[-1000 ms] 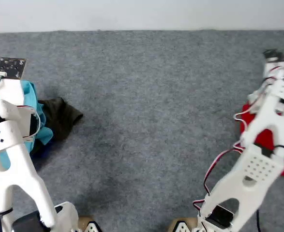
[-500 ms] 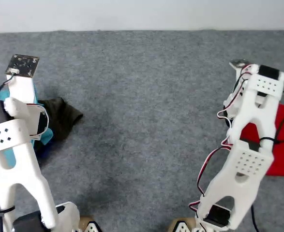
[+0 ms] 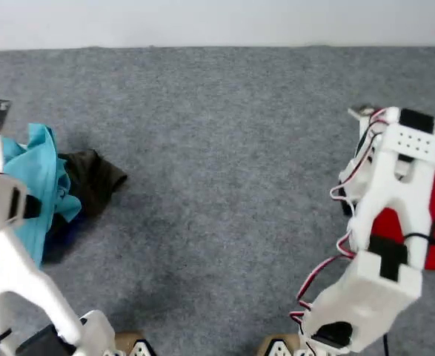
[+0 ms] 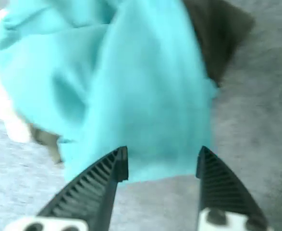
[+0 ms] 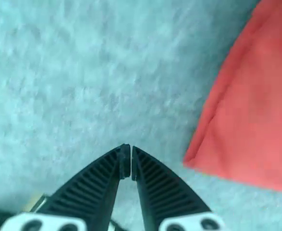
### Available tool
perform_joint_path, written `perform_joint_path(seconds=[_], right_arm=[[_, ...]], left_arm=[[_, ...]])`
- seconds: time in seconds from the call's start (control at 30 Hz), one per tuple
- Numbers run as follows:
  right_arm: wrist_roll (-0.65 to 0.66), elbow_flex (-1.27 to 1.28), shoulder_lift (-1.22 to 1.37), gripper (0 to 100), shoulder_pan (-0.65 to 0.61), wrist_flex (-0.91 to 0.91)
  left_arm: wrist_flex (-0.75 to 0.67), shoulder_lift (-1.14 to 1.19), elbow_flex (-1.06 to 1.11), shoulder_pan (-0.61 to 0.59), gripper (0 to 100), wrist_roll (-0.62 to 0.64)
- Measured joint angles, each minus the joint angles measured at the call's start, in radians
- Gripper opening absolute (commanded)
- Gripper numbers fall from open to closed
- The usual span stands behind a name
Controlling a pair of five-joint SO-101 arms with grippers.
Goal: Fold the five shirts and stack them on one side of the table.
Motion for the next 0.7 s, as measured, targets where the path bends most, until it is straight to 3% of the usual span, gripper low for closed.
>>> perform_joint_path(seconds=[0.27,0.47,0.7], right_arm=[[0.000,0.215,-0.192,0.9,0.000,0.000],[0.000,0.298,-0.285,0.9,0.000,0.000],[0.000,0.354,-0.364,0.9,0.000,0.000]], left_arm=[[-0.181,0.117,0.008,-0.054,23,-0.049],[-0.273,0.250,0.031,-0.057,1,-0.017],[-0.275,0.146,0.000,0.040,1,-0.008]])
